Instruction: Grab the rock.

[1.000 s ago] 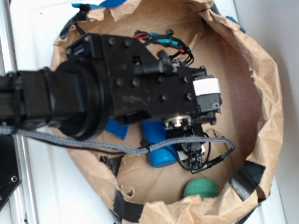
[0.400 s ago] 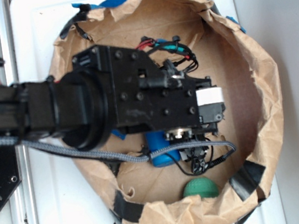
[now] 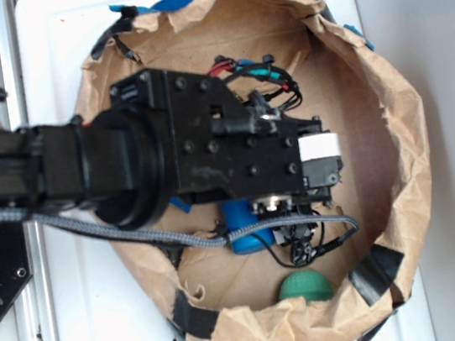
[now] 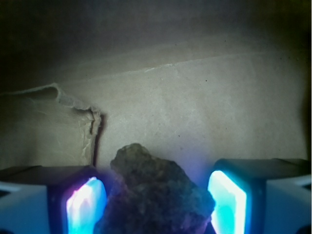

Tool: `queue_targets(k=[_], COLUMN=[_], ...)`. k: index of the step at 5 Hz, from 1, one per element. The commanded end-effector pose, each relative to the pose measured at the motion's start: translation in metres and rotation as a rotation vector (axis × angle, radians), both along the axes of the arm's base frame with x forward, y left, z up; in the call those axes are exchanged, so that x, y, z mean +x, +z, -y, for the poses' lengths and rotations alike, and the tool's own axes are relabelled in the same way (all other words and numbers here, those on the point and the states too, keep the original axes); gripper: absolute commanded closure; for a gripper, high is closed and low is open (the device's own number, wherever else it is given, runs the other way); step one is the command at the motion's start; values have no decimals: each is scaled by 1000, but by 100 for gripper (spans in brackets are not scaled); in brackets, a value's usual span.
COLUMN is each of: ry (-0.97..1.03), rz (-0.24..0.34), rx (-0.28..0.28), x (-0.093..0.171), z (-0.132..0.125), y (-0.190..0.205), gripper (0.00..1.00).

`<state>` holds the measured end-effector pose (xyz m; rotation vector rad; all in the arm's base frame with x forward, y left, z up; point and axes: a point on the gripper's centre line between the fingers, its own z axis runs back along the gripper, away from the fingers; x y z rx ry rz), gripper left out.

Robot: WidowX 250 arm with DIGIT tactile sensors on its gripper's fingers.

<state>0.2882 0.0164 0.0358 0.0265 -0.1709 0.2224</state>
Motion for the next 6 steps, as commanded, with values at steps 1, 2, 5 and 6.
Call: queue_targets(k=[1, 2, 5, 6], ry=[-74, -114, -184, -182], rz=[33, 40, 67, 59], rx=[-111, -83, -182, -195], x=[-5, -17, -34, -34], z=[-19, -31, -23, -16], y=[86, 130, 164, 154], gripper=[100, 100, 100, 100])
